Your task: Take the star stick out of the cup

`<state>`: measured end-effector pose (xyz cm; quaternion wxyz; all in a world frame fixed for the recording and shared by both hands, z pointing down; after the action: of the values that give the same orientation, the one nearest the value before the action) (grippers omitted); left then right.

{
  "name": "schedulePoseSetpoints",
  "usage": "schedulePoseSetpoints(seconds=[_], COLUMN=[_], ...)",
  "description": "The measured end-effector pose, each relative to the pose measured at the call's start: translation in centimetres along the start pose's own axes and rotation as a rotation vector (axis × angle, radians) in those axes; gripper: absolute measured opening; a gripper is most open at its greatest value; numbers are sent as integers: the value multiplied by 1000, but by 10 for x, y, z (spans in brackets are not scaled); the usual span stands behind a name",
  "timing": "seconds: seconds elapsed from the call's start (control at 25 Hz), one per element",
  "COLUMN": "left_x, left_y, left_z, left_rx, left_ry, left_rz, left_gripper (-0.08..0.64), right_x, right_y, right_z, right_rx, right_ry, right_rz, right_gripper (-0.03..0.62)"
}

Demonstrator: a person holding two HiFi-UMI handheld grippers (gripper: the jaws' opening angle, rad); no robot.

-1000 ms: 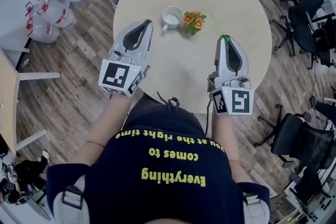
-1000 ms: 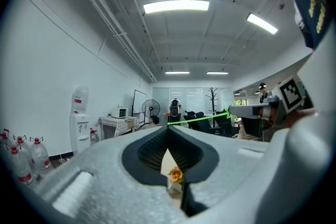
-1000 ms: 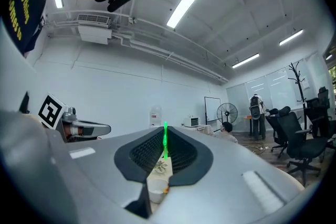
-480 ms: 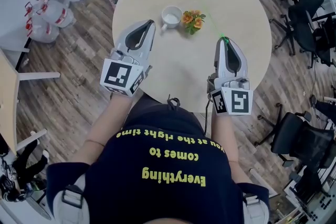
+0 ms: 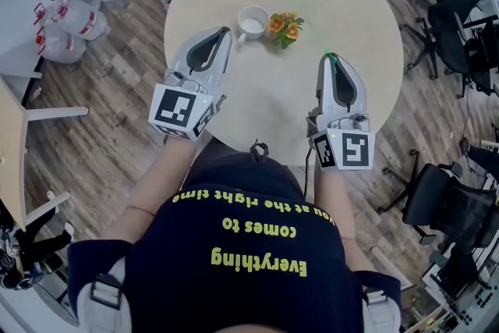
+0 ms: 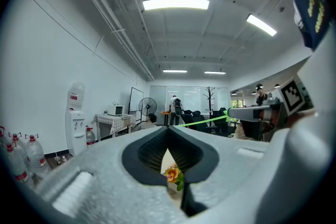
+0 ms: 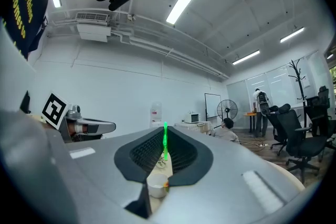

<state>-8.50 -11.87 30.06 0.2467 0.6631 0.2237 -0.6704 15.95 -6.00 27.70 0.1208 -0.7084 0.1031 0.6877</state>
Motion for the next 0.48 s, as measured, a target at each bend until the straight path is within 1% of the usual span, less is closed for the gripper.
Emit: schedulePoseSetpoints(seconds=[0.48], left_x=[-3], left_y=[2], left_z=[3], left_rx=[-3], left_ry=[-4], left_rz=[6], left_gripper=[2], right_x=[-1], right_y=[2], right_z=[1], right_rx=[8], right_ry=[-4], right_rz=[2], right_gripper=[28])
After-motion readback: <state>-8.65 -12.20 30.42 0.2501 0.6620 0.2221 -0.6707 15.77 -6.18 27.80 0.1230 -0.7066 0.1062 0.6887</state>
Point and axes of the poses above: the fingertips, and each gripper's own axes: y forward along the fingers, z to its left, x out of its top, the point moved 8 cm from there along -y, backward along the fingers, and after that the axes turned 1 degree about y, right-handed, at the moved point
